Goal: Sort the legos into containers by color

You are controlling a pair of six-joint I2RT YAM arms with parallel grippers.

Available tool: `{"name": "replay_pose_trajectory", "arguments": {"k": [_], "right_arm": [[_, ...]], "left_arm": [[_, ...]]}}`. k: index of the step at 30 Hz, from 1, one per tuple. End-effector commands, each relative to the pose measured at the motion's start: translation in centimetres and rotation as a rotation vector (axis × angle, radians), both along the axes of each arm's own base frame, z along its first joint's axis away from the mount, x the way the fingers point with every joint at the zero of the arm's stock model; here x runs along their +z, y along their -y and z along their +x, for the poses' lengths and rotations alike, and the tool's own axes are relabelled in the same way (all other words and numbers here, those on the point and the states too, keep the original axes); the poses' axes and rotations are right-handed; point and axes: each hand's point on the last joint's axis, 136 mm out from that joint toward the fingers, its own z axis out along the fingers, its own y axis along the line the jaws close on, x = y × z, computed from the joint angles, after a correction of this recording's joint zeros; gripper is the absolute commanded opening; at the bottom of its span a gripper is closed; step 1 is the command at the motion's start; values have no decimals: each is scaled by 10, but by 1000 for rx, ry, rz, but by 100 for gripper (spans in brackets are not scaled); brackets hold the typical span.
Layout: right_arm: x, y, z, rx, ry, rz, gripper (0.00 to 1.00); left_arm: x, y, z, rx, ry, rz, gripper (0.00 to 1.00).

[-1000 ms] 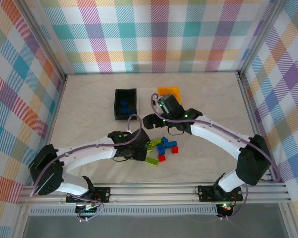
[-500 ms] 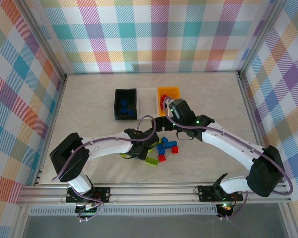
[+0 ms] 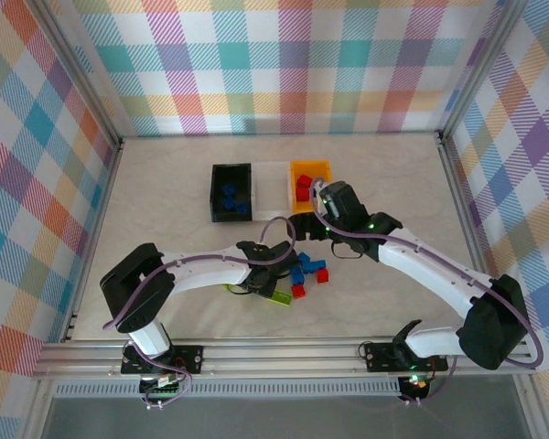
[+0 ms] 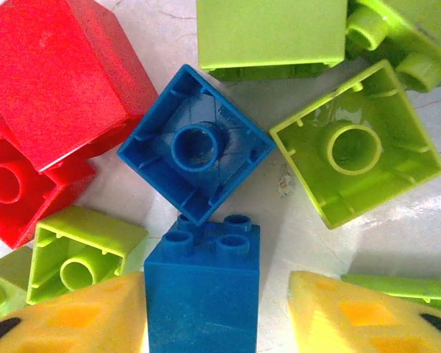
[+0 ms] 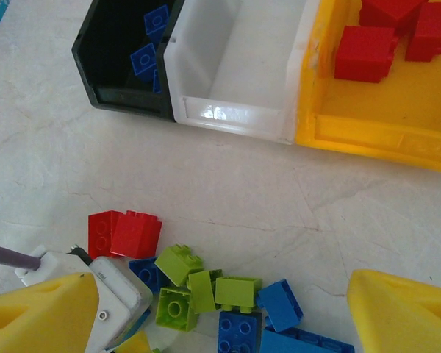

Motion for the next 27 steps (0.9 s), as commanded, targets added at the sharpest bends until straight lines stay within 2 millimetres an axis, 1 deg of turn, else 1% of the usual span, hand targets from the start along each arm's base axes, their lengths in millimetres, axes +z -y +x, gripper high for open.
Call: {"name": "replay_pose_trajectory", "arguments": {"k": [1,3,5,8,10,12,15,18,20,22,25,27], "right_arm": [[10,-1,1,-9,17,51,88],[9,0,0,-13,14,53,88],[8,0,-1,-14,12,56,88],[10,2,-1,-17,14,58,88],[11,3,-2,-19,17,59,88],[13,5,-2,-23,22,63,89],[13,8,0,-37,28,63,89],[9,11,0,-50,21,58,89],[5,12,0,-57,13,54,89],[0,13,-1,-63,-1,50,90],[-7,13,-3,-63,-25,49,91],[-11,13,-6,-61,-42,47,91]], "left_arm": [[-1,1,2,-2,12,32,54],[-4,1,3,-1,14,40,50],[-6,1,5,0,13,53,44],[-2,2,7,9,27,44,35],[8,3,9,14,47,29,32],[22,3,12,25,73,9,30],[53,4,21,56,127,-57,30],[84,-10,45,140,182,-120,29],[100,-25,69,214,220,-148,25],[114,-38,98,292,253,-206,24],[129,-51,140,370,312,-225,24],[131,-57,165,402,332,-207,24]]}}
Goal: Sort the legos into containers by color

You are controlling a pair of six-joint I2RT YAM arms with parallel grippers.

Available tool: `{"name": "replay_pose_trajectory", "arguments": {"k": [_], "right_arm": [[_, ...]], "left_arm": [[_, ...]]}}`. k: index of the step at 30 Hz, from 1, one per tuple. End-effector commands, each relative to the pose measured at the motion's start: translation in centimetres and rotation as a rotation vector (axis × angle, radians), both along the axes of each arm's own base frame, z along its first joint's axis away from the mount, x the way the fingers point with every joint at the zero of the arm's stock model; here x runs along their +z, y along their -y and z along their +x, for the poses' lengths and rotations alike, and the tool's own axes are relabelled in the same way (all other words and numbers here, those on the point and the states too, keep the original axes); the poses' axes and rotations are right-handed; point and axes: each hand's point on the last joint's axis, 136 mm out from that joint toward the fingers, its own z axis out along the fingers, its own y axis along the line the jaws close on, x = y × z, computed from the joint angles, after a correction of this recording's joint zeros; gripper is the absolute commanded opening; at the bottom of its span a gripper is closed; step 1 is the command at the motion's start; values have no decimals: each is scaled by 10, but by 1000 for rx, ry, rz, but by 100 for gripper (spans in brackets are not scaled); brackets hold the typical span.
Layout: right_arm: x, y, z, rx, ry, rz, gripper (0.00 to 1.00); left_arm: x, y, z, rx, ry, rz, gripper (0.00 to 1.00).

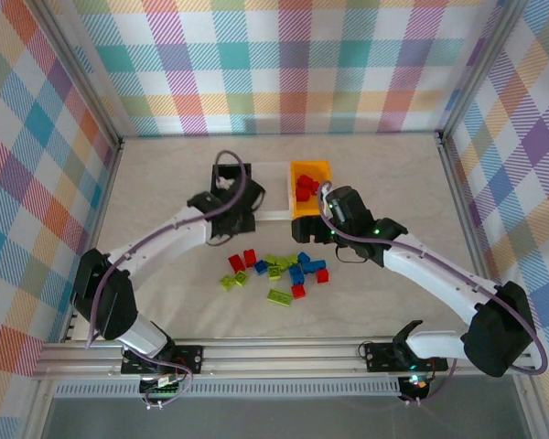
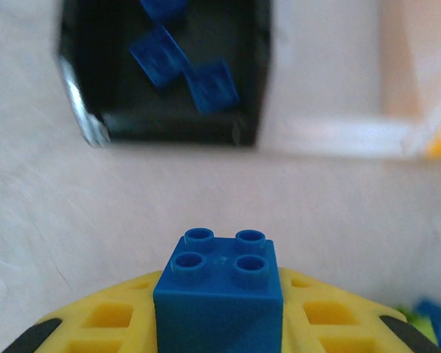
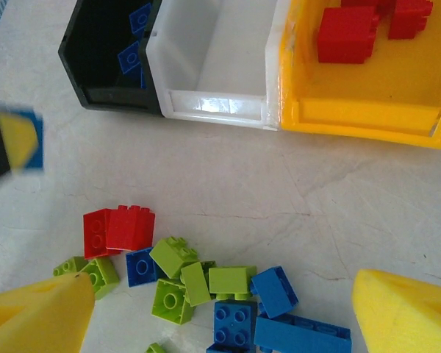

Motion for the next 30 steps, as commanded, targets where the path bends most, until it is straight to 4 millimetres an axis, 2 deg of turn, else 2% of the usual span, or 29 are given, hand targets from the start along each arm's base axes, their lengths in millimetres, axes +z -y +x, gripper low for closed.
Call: {"name": "replay_pose_trajectory", "arguments": {"k": [1,8,13,15,18,20,23,28,30], "right_arm": [[-6,1,-3,-11,-26,15,90],[-13,9,-12,-17,-52,2,90],[-15,13,-17,-17,-59,-2,91],[-15,13,-19,-15,-64,-3,91],[-18,14,-21,-9,-77,-8,91],[-21,15,-24,-8,-91,-14,91],[-26,16,-26,-6,-110,-26,91],[-40,16,-36,28,-166,-53,88],[-49,14,-43,57,-211,-66,86]], "left_arm": [[1,-5,39,31,23,34,24],[-25,-27,103,129,-12,93,23],[-41,-29,131,146,-50,100,24],[-51,-26,137,136,-80,115,29],[-56,-22,143,123,-100,121,44],[-51,-18,144,117,-91,98,54],[-25,-9,143,105,-41,16,72],[35,13,125,45,60,-126,100],[57,24,110,9,95,-184,100]]}}
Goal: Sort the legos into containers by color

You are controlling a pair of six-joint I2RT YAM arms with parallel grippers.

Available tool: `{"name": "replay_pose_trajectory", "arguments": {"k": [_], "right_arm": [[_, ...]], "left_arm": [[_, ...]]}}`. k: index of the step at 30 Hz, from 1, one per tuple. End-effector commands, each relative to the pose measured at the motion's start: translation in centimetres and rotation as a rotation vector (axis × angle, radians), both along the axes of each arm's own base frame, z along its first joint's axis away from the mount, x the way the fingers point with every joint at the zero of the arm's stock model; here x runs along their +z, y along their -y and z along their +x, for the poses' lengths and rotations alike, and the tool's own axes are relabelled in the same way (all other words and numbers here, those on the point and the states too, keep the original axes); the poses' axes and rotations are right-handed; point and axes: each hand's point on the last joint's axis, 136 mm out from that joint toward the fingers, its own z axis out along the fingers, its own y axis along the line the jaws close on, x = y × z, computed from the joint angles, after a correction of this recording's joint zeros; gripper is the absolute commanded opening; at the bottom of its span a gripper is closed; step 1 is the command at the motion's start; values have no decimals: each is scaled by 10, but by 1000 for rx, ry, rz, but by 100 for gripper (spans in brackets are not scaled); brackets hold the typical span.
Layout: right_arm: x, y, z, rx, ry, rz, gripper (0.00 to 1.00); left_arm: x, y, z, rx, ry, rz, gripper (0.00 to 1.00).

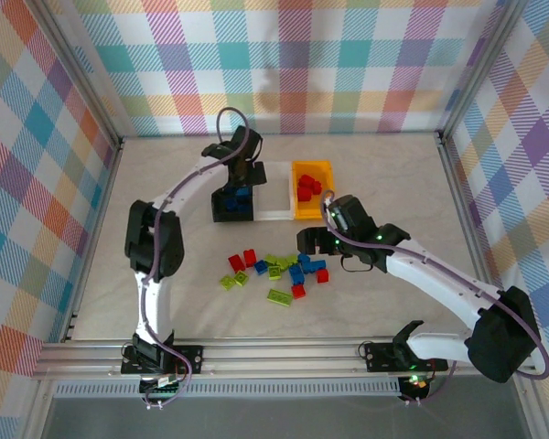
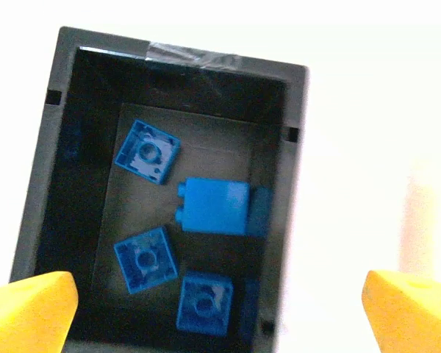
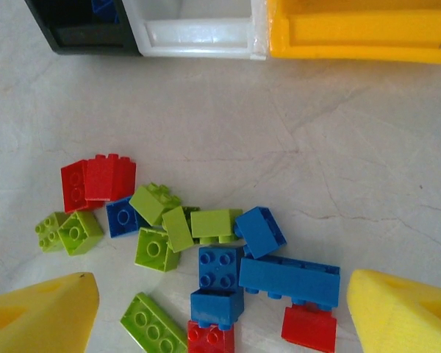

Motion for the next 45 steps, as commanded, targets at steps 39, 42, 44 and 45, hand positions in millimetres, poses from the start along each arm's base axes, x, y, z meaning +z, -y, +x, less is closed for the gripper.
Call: {"name": "replay_pose_trajectory", "arguments": {"k": [39,42,44,45], "right_arm": [[-133,-89,-102,706,-166,-583,73],[-137,-89,-104,721,-149,-632,70],[-139,-91,-106,734,-133,-656,66],[-140,-90,-108,739,-135,-666,65]], "left_arm": [[24,-117,-239,113,82,0,100],[23,-117,-238,113,82,-4,100],[24,-117,-238,111,82,-8,100],[24,-117,-238,112,82,-8,100]]}}
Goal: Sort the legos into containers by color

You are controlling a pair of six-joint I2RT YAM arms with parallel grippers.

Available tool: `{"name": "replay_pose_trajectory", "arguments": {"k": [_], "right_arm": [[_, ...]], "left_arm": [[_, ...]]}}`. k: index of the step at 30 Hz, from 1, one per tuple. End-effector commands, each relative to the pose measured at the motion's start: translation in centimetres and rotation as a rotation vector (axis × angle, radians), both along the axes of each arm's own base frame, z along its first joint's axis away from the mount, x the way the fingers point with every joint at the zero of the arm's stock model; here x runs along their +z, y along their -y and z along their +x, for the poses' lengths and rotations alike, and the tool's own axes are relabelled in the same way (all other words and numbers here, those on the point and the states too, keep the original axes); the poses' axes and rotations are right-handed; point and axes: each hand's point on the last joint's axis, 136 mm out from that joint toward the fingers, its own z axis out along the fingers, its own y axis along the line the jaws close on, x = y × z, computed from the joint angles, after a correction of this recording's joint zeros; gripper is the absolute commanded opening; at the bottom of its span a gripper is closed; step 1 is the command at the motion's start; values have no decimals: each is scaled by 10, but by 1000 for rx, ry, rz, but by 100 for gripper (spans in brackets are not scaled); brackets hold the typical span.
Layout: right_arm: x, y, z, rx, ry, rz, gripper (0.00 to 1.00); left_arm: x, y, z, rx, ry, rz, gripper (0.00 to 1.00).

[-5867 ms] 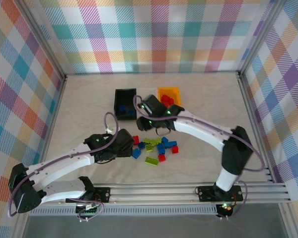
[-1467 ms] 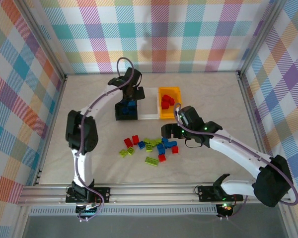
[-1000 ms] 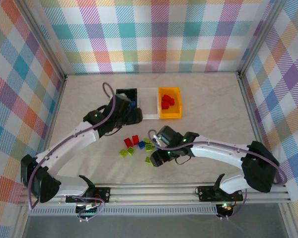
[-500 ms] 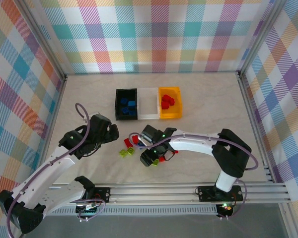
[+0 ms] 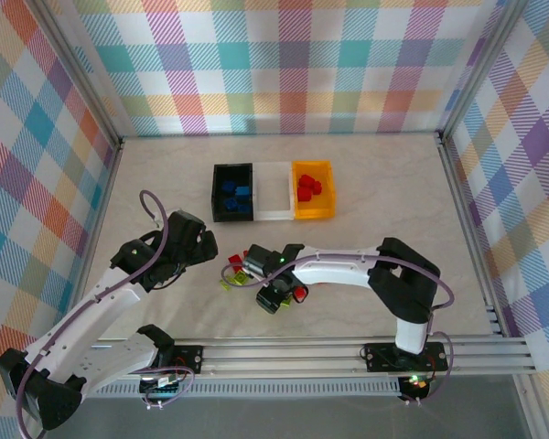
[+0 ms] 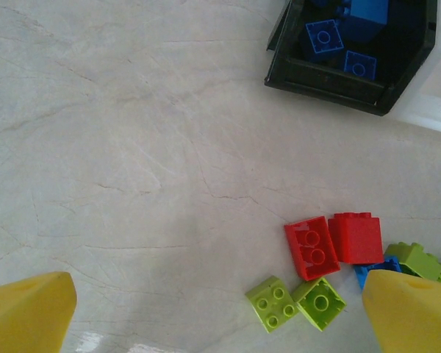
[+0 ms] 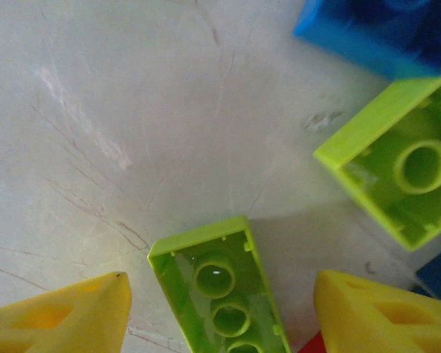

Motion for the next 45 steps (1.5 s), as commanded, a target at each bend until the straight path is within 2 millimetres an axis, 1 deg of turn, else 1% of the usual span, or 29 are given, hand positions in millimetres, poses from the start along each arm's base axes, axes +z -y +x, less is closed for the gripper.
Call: {"name": "replay_pose_trajectory", "arguments": {"k": [1,6,7,14,17,19,21,23,26,28,30,32,34,36,38,40,42,45], "right_arm": [[-11,13,-8,29,-3,-99,63],[-17,16,-9,44,8,-127,54],[-17,16,-8,39,15,-126,50],[-2,4,5,-8,72,-40,36],[14,-2,10,-42,80,45,31],[28,-3,16,-71,89,105,30],[45,-4,23,-99,104,161,29],[69,-7,35,-133,128,234,29],[110,-14,70,-202,176,357,29],[133,-19,103,-262,215,416,29],[145,-23,136,-331,239,450,29],[150,-25,169,-398,251,470,29],[149,-26,204,-468,268,468,29],[144,-25,232,-521,280,451,30],[134,-23,256,-574,281,424,30],[121,-18,277,-625,289,387,30],[112,-15,294,-664,301,362,31],[99,-14,311,-708,285,338,34]], "left_arm": [[-3,-4,1,14,-5,4,100],[-4,-6,-1,15,-6,2,100],[-5,-6,-1,18,-7,0,100],[-7,-3,-1,5,-13,-13,100],[-8,-4,-3,4,-7,-16,100],[-8,-5,-4,9,2,-20,100],[-8,-6,-5,12,9,-28,100],[-9,-6,-6,16,12,-36,100],[-13,-5,-8,17,3,-49,100],[-17,-3,-9,22,-8,-62,100],[-20,-1,-10,19,-16,-78,100],[-22,2,-11,15,-24,-95,100],[-26,5,-12,9,-36,-110,100],[-30,7,-14,8,-48,-121,100],[-33,9,-15,6,-57,-131,100],[-37,11,-16,1,-68,-145,100],[-40,14,-16,-4,-77,-154,100],[-48,15,-17,-1,-103,-153,100]]}}
